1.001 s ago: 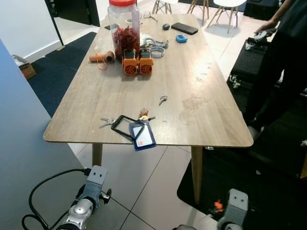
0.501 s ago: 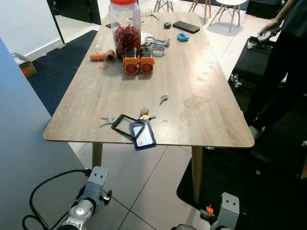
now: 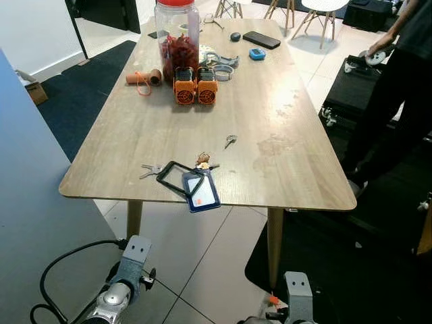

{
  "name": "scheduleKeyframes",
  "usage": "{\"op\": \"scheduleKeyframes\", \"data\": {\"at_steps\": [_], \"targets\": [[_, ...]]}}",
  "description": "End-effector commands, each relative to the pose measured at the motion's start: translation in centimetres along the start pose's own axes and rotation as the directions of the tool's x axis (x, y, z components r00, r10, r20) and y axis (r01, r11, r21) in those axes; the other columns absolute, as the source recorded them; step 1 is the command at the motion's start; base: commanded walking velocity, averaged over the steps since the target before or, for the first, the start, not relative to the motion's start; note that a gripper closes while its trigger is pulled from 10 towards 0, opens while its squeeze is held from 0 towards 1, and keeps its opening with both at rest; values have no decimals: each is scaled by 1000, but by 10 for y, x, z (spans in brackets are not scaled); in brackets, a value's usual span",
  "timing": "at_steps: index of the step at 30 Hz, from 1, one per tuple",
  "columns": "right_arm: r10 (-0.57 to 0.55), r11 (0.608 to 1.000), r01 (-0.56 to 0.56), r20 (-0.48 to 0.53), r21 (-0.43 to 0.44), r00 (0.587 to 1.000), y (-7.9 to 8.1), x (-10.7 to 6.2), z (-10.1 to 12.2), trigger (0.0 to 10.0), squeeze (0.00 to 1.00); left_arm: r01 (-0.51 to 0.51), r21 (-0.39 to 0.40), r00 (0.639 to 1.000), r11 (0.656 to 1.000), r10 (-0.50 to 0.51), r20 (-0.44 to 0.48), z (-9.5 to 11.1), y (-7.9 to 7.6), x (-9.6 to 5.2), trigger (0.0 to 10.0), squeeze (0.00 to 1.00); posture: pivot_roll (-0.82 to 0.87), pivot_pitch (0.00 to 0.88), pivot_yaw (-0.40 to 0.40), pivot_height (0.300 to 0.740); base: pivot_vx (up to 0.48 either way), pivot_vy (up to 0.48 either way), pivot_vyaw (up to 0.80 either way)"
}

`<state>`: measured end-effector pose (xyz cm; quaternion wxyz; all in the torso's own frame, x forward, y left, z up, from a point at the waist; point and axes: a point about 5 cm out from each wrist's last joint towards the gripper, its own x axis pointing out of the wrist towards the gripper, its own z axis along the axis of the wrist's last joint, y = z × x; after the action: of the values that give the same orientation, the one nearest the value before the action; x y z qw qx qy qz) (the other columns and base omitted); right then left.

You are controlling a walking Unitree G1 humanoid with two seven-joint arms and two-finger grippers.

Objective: Hang keys on a hook

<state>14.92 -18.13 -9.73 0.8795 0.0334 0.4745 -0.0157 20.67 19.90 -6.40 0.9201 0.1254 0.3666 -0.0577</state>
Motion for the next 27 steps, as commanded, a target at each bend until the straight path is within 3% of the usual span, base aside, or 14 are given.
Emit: {"op": "scheduleKeyframes", "data": {"at_steps": [1,18,22,27], "targets": [[-11,1000,11,-30,28,1000,1,-2,-9,10000,0,-4,7,1000,1000,4,-14,-6,4,-2,10000,0,109,72,-16,740,0,0,0],[-43,998,46,-57,44,997,-4,-4,-18,10000,0,-5,9,1000,1000,5,-24,-9,7,-4,10000,0,105,76,13,740,0,0,0],[-88,993,90,-28,78,996,-10,-4,-14,10000,0,-12,12,1000,1000,12,-13,-4,9,-2,10000,0,119,72,-23,740,0,0,0],[-153,984,154,-19,91,988,-18,-4,-9,10000,0,-40,-14,999,999,40,-9,-2,13,-2,10000,0,118,71,-13,740,0,0,0]]}}
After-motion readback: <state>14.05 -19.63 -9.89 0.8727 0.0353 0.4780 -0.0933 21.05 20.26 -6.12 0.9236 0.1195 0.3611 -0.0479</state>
